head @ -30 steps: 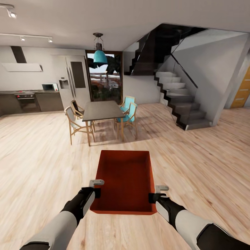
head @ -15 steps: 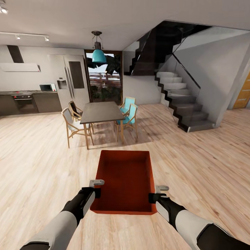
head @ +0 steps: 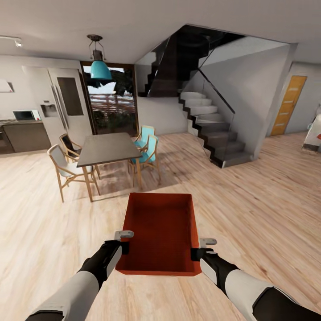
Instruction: Move the two storage containers from the living room to the garage. In the garage, place one container on the floor and stack the other container on top of it (either order is fine).
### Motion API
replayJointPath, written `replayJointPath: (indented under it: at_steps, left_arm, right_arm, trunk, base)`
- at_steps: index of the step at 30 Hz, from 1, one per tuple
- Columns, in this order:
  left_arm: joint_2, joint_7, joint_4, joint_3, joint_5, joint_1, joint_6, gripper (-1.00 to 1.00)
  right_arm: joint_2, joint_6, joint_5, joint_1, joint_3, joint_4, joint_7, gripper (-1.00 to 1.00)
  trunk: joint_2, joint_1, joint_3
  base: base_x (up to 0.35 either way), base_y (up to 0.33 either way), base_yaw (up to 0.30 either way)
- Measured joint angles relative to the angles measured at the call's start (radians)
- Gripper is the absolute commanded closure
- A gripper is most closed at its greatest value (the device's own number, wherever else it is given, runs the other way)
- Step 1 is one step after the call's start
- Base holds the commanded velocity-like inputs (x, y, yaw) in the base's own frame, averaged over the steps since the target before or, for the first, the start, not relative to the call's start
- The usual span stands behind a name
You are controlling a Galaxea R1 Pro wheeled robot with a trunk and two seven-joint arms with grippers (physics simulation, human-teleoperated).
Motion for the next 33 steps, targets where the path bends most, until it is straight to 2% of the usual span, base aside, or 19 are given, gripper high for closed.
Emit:
replayJointPath:
  at_steps: [33]
  left_arm:
    - [0.000, 0.000, 0.000, 0.000, 0.000, 0.000, 0.000, 1.00]
  right_arm:
    - [0.000, 0.000, 0.000, 0.000, 0.000, 0.000, 0.000, 1.00]
  trunk:
    - [0.000, 0.000, 0.000]
  base:
    - [0.321, 0.000, -0.286]
